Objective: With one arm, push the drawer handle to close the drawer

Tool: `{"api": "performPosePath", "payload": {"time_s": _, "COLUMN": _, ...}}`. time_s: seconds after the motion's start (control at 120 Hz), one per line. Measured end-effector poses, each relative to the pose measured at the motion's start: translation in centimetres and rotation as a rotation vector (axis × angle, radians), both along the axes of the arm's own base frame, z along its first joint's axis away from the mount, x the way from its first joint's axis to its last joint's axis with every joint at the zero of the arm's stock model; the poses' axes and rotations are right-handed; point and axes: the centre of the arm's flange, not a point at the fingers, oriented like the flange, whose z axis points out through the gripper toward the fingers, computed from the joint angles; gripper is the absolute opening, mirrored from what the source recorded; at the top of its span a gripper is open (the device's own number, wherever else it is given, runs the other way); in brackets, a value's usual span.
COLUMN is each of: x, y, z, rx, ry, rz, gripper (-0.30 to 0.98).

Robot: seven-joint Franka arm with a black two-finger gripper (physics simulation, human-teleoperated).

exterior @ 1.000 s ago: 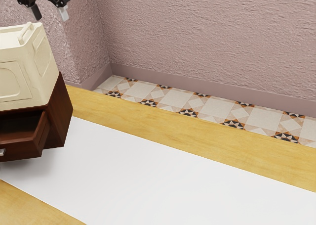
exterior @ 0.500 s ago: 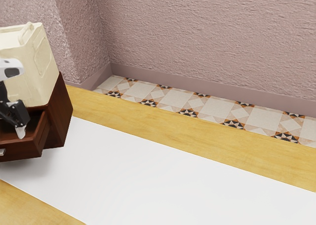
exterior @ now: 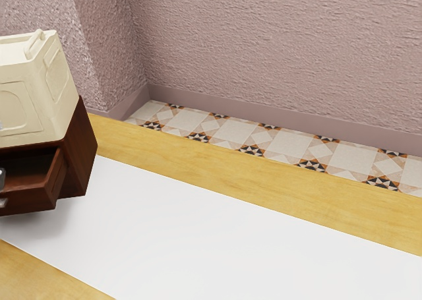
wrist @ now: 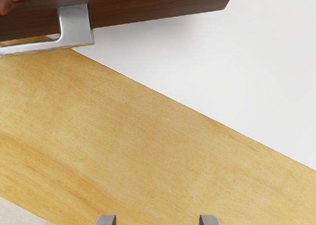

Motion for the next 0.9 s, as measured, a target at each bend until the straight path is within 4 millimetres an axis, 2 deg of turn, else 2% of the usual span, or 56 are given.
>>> {"api": "performPosePath", "payload": {"time_s": 0.133, "x": 0.5, "y": 1.8, "z": -2.4, "rx": -0.014, "ry": 0.022, "rz": 0.011, "gripper": 0.01}}
{"api": "performPosePath", "payload": {"time_s": 0.283, "x": 1.3, "y": 3.9, "z": -5.0, "rx": -0.023, "ry": 0.041, "rz": 0.027, "gripper": -0.05}}
{"api": "performPosePath", "payload": {"time_s": 0.642, "x": 1.4, "y": 7.3, "z": -8.5, "rx": -0.024, "ry": 0.049, "rz": 0.08, "gripper": -0.09}}
{"api": "performPosePath", "payload": {"time_s": 0.9, "x": 2.4, "y": 8.6, "z": -9.7, "rx": -0.008, "ry": 0.044, "rz": 0.082, "gripper": -0.1}}
